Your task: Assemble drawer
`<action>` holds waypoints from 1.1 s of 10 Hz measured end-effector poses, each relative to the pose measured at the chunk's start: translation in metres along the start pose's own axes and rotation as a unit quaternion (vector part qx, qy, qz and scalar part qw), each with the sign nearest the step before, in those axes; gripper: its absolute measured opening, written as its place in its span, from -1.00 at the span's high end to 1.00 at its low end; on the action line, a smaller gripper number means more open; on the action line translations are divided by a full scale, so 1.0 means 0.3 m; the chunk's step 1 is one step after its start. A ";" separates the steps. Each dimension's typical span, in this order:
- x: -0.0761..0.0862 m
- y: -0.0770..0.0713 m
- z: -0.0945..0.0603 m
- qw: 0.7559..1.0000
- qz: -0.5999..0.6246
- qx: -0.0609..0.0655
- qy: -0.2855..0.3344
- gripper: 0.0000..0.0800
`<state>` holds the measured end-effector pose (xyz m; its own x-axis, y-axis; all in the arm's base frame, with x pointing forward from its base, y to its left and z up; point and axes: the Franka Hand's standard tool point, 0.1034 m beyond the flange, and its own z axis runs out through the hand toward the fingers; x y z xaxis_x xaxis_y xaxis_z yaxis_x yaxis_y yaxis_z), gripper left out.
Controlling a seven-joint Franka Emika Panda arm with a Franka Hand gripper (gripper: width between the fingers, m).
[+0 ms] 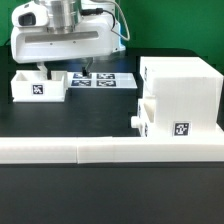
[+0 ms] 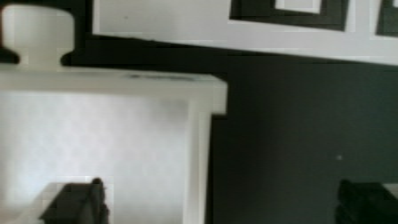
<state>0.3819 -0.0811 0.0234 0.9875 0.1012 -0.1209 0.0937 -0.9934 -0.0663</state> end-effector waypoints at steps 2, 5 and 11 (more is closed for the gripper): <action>-0.014 -0.003 0.042 1.000 -0.001 -0.002 0.001 -0.62; -0.046 0.007 0.065 1.000 -0.001 -0.004 0.002 -0.62; -0.044 0.006 0.065 1.000 -0.004 -0.005 0.003 0.45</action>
Offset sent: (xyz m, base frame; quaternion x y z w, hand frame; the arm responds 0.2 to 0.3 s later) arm -0.0192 -0.0086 -0.0218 -0.0096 0.0188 0.0070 0.9998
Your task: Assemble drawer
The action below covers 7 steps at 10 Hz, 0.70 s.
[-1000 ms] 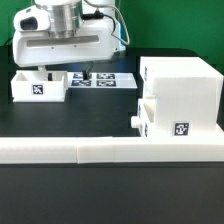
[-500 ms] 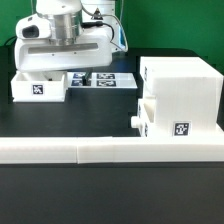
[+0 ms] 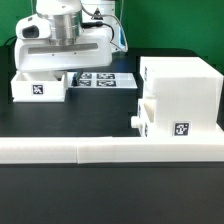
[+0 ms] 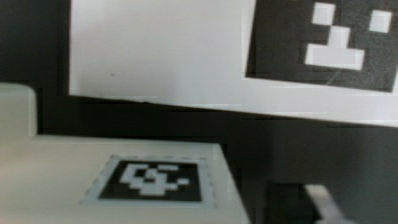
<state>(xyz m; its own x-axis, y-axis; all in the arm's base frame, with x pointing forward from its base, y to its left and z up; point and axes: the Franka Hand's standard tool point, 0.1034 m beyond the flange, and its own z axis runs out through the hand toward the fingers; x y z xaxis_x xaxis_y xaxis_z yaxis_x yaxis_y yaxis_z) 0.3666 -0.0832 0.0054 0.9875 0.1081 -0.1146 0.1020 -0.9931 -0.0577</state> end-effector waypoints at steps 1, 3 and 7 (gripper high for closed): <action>0.001 0.000 -0.001 1.000 -0.001 0.000 0.001 0.85; 0.003 0.001 -0.002 1.000 -0.001 0.000 0.001 0.89; 0.003 0.001 -0.002 1.000 -0.001 0.000 0.001 0.89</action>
Offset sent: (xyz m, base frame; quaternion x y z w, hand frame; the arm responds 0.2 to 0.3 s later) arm 0.0000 0.0000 0.0000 0.0000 0.0000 0.0000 1.0000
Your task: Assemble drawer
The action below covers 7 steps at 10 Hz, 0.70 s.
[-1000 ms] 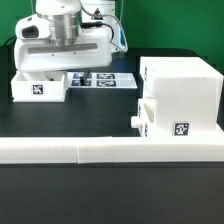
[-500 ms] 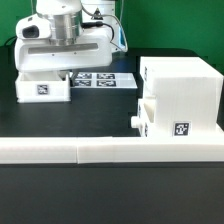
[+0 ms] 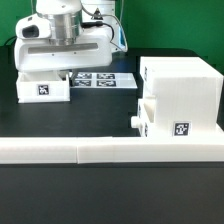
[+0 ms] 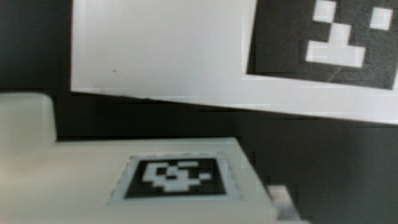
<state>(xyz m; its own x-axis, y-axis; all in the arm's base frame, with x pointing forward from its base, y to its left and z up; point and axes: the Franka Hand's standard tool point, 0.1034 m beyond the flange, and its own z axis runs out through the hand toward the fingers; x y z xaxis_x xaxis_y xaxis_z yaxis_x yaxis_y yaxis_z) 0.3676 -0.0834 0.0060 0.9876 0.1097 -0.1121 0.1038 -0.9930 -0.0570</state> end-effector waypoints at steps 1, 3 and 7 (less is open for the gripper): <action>0.004 -0.002 -0.004 1.000 -0.001 0.000 0.001 0.89; 0.057 -0.070 -0.068 1.000 -0.017 0.001 -0.001 0.89; 0.266 -0.156 -0.189 0.999 -0.046 0.006 0.006 0.89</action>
Offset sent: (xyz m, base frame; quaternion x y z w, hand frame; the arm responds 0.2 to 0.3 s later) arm 0.0450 0.0359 0.0335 0.0306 -0.0139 -0.0095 0.9994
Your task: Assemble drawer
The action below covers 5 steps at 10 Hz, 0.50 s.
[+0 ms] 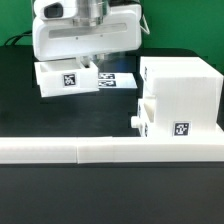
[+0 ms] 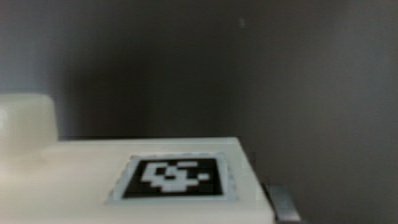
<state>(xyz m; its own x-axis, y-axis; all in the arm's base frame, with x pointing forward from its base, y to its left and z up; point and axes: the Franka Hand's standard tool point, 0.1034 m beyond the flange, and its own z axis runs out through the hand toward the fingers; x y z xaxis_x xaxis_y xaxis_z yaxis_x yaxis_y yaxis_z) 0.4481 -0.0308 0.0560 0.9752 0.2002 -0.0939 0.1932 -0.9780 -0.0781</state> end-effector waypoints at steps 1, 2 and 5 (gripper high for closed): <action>0.039 -0.011 -0.003 1.000 -0.010 0.000 0.005 0.89; 0.035 -0.011 0.002 1.000 -0.018 0.000 0.004 0.89; 0.032 -0.009 0.006 0.994 -0.113 -0.001 0.002 0.89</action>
Offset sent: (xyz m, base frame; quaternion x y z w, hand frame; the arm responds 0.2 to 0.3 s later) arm 0.0000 0.0000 0.0000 0.0000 0.0000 -0.1296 0.9916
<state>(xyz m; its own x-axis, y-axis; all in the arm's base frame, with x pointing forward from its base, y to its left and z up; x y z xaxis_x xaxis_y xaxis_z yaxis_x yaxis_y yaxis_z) 0.4567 -0.0262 0.0535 0.9077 0.4138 -0.0700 0.4068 -0.9085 -0.0953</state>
